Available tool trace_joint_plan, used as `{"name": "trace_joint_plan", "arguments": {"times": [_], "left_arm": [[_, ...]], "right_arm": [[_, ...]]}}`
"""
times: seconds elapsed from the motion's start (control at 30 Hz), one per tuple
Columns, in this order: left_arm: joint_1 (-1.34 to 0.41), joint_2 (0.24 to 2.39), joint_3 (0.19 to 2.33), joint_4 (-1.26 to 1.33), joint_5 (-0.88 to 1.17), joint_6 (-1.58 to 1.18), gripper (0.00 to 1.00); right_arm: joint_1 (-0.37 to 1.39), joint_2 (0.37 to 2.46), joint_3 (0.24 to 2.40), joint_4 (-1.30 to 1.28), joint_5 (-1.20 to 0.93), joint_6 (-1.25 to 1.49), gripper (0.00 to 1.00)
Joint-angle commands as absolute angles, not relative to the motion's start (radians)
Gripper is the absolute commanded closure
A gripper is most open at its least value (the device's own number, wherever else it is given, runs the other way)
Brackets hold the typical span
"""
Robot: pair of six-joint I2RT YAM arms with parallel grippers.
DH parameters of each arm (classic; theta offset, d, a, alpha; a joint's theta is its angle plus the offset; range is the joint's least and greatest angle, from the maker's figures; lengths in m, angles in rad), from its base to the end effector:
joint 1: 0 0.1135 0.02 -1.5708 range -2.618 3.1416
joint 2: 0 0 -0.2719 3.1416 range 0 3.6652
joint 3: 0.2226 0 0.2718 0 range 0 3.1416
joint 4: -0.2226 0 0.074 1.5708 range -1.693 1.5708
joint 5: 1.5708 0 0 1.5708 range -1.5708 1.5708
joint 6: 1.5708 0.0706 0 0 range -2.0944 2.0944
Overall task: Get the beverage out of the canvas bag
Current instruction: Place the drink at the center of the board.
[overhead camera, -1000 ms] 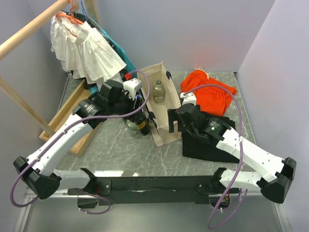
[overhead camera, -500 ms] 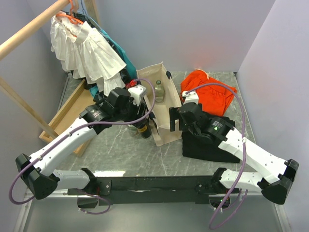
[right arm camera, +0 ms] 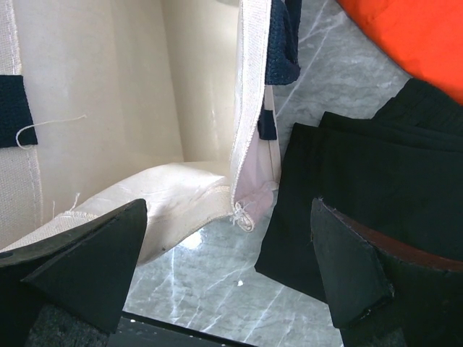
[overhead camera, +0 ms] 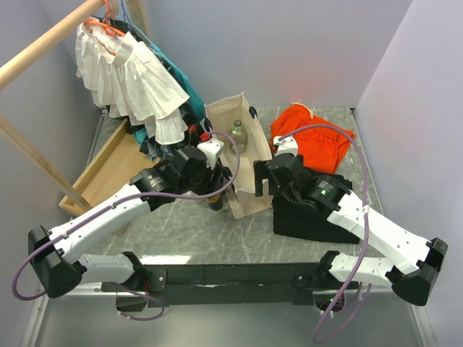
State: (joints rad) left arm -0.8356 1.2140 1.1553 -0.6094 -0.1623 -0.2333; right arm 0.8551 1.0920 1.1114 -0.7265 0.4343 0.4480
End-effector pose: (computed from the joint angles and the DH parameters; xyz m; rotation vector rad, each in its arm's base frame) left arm 0.2137 -0.2193 0.3236 0.5845 2.1819 -0.3993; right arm 0.1954 0.1794 0.3303 -0.2255 2.1989 0.2288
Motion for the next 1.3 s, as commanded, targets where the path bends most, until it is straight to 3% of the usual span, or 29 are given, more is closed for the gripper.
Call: {"name": "trace_joint_plan", "arguments": {"times": [0.0,0.47,1.27], "left_arm": [[-0.868,1.166,1.154,-0.453,-0.236,-0.264,0.99],[-0.933,1.229,1.106,-0.396,-0.365,-0.258,0.99],[-0.945,1.305,1.063,-0.324,-0.377,-0.242,0.99]], "right_arm": [[0.862,1.071,1.126,-0.719,0.465,0.448,0.00],[0.862,1.060,1.111,-0.719,0.476,0.453,0.00],[0.862,1.083,1.114,-0.726,0.466,0.442,0.00]]}}
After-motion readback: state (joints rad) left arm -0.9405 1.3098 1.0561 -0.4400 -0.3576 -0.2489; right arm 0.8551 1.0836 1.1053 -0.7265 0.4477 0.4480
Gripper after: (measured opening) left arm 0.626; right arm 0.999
